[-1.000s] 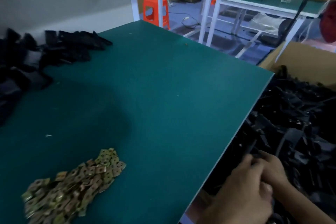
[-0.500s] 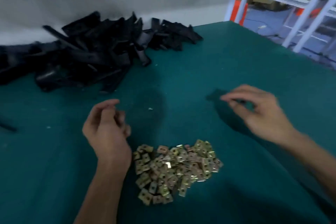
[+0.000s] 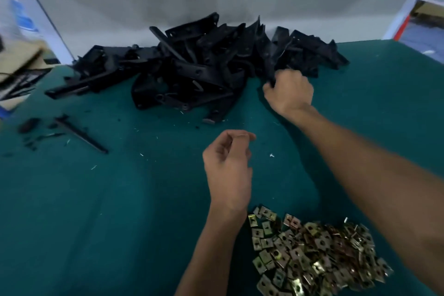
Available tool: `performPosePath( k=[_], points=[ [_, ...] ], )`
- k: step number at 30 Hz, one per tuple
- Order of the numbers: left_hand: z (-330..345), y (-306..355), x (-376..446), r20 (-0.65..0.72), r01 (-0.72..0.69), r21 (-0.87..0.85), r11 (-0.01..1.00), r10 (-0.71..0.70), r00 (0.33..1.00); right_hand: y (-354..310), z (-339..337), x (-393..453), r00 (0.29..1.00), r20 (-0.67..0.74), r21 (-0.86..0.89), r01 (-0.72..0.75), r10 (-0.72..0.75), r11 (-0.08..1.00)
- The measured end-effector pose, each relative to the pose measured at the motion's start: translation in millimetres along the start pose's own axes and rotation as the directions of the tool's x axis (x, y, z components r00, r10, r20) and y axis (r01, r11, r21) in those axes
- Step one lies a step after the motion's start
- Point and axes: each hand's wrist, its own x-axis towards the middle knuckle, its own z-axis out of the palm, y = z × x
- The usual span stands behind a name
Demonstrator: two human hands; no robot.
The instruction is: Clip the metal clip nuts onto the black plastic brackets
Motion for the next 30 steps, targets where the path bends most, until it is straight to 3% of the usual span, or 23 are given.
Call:
performPosePath(
  k=[3,5,7,10,12,14,16,17,19,22,25,28,30],
  points=[
    [-0.9,-0.9,-0.3,-0.002,0.025,-0.049,0.998,-0.025,1.000,13.5,-23.6,-10.1,0.992,-0.059,0.234,-0.093,0.109,0.968],
    [-0.2,-2.8,-0.9,0.014,0.041,-0.082,0.996,-0.040,0.999,22.2,-46.0,-22.9,0.974,0.007,0.534,-0.196,0.228,0.823],
    [0.7,-3.2,-1.3,0.000,0.038,-0.085,0.996,-0.039,0.999,32.1,-68.5,-43.3,0.959,0.046,0.676,-0.237,0.281,0.698],
    [2.3,-3.6,-3.2,-0.032,-0.072,0.027,0.997,0.073,0.997,48.4,-98.8,-83.6,0.968,0.027,0.766,-0.180,0.249,0.618],
    [5.1,-2.0,-5.6,-0.013,-0.198,0.171,0.965,0.203,0.979,54.6,-114.0,-112.2,0.986,0.111,0.869,-0.157,0.125,0.469],
    [7.9,-0.1,-9.2,0.064,-0.413,0.431,0.803,0.429,0.901,57.2,-120.9,-136.6,0.969,0.241,0.914,-0.208,-0.053,0.348],
    [9.5,-0.6,-12.7,0.220,-0.585,0.678,0.445,0.636,0.740,55.8,-121.0,-153.6,0.929,0.320,0.914,-0.252,-0.183,0.318],
    [9.8,-2.6,-14.1,0.291,-0.581,0.770,0.265,0.663,0.689,53.6,-119.3,-158.7,0.917,0.332,0.911,-0.251,-0.222,0.329],
    [9.8,-6.1,-17.0,0.357,-0.460,0.888,0.018,0.605,0.712,47.8,-114.7,-165.8,0.919,0.310,0.907,-0.210,-0.243,0.365],
    [9.8,-8.5,-16.9,0.366,-0.342,0.928,-0.145,0.507,0.780,39.3,-107.9,-170.2,0.932,0.276,0.886,-0.152,-0.235,0.438],
    [10.0,-8.5,-16.7,0.414,-0.368,0.910,-0.190,0.464,0.783,35.0,-105.1,-172.1,0.921,0.281,0.860,-0.117,-0.269,0.497],
    [6.7,-8.0,-14.6,0.507,-0.518,0.851,-0.085,0.391,0.768,36.1,-108.5,-173.3,0.883,0.327,0.871,-0.143,-0.337,0.470],
    [4.7,-5.3,-13.0,0.498,-0.537,0.843,-0.026,0.414,0.762,39.9,-110.8,-173.8,0.841,0.380,0.881,-0.203,-0.385,0.427]
  ],
)
